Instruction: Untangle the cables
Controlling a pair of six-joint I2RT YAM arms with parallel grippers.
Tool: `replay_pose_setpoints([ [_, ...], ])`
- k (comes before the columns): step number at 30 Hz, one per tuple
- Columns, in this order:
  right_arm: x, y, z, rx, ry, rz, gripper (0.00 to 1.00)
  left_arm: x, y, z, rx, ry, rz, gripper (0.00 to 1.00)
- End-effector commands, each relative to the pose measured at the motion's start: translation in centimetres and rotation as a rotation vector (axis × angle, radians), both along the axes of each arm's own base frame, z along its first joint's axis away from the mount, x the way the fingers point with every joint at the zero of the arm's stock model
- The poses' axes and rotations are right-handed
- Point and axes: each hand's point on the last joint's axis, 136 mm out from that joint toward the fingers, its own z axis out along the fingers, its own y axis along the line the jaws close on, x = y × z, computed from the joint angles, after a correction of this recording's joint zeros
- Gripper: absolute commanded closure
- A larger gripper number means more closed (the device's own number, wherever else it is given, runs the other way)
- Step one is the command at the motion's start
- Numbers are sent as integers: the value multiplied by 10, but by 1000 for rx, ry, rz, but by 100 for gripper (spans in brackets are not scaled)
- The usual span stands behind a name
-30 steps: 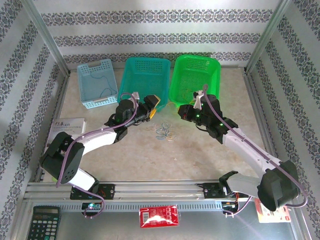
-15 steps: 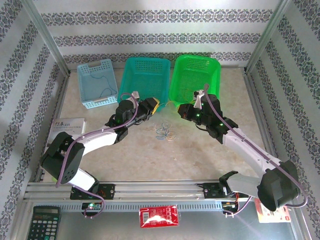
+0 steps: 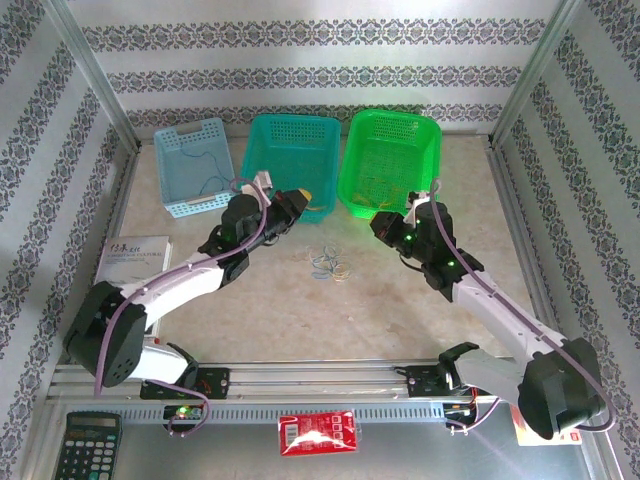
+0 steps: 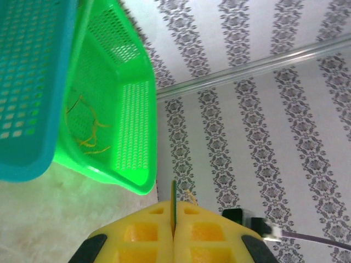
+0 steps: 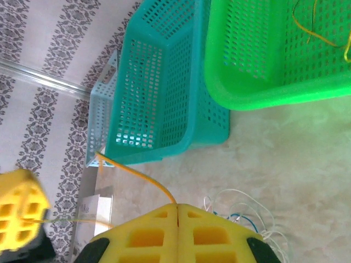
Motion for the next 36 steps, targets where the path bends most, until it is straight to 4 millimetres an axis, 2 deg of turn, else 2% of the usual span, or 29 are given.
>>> replay_pose_setpoints([
  [1, 2, 6, -3, 34, -2, 29, 95, -6, -12, 34, 93, -128, -68, 100],
  [2, 0, 9, -6, 29, 5, 51, 85, -7, -16, 37, 121, -138, -94, 100],
  [4, -1, 11, -8, 16, 7, 80, 75, -7, -22, 41, 173, -157, -131, 100],
  [7, -4, 12, -9, -26, -4, 114, 67, -9, -28, 41, 264, -170, -190, 100],
  [13, -10, 16, 20, -118, -122, 213, 51, -17, -36, 42, 443, -217, -315, 100],
  [20, -8, 16, 61, -177, -255, 252, 44, -23, -39, 44, 513, -251, -382, 100],
  [24, -5, 25, 75, -163, -292, 297, 39, -23, -39, 43, 511, -248, -381, 100],
  [30, -7, 37, 76, -143, -301, 361, 38, -23, -39, 46, 502, -254, -374, 100],
  [36, -13, 50, 58, -140, -271, 411, 37, -22, -39, 51, 489, -263, -365, 100],
])
